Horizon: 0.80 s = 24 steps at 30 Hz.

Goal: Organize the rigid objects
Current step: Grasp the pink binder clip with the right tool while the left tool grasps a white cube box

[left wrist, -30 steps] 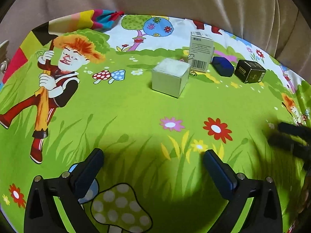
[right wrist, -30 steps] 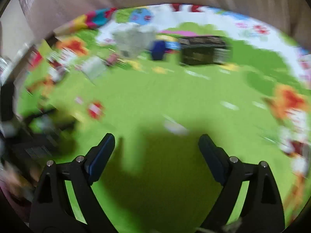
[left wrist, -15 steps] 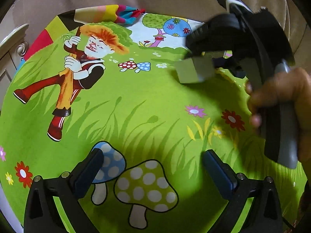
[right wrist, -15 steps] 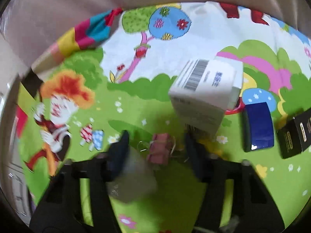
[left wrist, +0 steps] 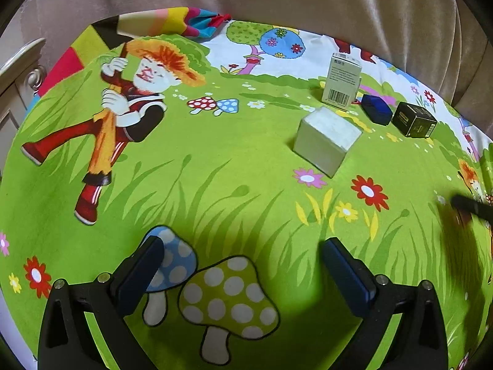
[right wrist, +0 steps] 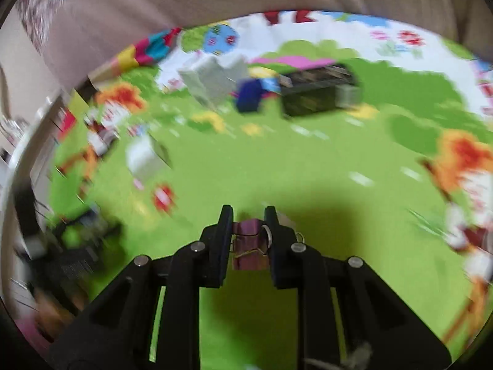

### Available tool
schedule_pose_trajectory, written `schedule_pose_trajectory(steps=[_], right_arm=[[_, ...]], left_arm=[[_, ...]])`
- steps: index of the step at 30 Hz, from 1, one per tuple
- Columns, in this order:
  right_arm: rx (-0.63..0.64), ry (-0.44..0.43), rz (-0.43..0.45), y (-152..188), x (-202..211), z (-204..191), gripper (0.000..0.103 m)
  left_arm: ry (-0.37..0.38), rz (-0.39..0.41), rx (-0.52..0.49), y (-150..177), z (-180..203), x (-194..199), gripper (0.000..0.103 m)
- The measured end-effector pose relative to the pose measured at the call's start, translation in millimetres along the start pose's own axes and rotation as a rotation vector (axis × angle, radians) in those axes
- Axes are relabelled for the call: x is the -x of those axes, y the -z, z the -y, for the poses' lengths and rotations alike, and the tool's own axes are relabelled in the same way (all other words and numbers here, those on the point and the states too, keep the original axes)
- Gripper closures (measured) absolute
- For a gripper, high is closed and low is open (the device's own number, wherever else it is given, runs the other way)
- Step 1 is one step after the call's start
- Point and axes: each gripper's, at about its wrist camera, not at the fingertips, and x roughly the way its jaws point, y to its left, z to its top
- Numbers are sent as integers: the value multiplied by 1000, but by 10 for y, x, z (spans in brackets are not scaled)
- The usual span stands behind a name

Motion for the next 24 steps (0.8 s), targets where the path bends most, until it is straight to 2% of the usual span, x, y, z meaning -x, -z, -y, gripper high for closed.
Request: schedule_pose_trajectory(steps=[5,7,9,14,17,19,20,24], right_arm=[[-13,-6,34,304,135,178,77],[-5,-15,36,318,143,152,65],[19,-39,38,326,148,96,42],[116,62,82,449,143,-48,42],[162,118,72,466,114,-143,43],[183,173,70,504,123,-171,51],[178,190,74,519,139,-161,60],[139,193,82,535,182,-82,59]], left_arm=[[34,-30,-54,-231,259,-165,0],[38,-30,-63,-295,337,-218,0],[34,-51,-55,-341,352,-247,0],[44,-14,-68,-280,339,-215,0],[47,-19,-72,-294,344,-216,0],[43,-20,-68,-332,353,-239,0],[44,-21,-69,-360,359,-260,0],[57,-9,-87,-567,430,-416,0]])
